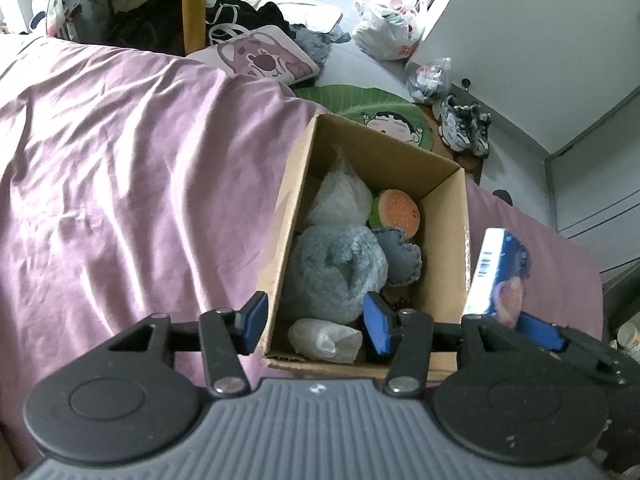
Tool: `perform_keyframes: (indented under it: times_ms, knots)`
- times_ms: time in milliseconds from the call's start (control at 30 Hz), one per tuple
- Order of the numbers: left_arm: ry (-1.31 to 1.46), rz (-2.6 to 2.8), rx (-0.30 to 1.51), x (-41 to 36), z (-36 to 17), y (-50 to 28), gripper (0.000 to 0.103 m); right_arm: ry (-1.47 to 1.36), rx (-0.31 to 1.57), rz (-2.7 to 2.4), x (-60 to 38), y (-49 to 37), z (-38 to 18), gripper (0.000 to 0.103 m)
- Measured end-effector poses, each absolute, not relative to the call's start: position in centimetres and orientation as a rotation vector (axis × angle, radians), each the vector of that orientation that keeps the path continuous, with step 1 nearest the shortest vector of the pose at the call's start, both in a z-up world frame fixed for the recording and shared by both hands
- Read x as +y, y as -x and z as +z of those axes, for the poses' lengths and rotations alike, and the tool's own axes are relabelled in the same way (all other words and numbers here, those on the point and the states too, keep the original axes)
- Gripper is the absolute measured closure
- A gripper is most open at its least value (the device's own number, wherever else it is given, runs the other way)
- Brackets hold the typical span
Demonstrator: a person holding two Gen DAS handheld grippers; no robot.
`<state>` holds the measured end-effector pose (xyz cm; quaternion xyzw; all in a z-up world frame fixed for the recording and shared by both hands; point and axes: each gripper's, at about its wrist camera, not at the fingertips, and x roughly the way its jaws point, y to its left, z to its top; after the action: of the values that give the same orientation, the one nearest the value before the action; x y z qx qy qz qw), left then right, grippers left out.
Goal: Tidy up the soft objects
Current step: 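Open the left tool releasing the tissue while the right tool releases the tissue pack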
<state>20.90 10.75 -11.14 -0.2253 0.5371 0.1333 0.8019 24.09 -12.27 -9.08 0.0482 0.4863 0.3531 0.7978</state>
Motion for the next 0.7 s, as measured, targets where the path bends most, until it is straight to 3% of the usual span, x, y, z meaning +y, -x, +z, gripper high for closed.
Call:
perform_keyframes:
  times_ms: [133,233,700]
  knots:
    - [0.484,0.279,1.148,10.7,-10.9,-20.7,0.052,-0.058,1.076,0.788,-11.0,-23.5,-9.6,0.046]
    - [0.485,0.275,1.148,10.7,-10.8,-20.6,0.046,-0.023,1.097,0.766,-10.5,-23.0,-10.0,0.034]
    - [0.466,0.227,1.144,9.0,-8.7,-19.6,0.022,-0.145,1.058,0.713,-14.2,-23.2,-8.1,0.034]
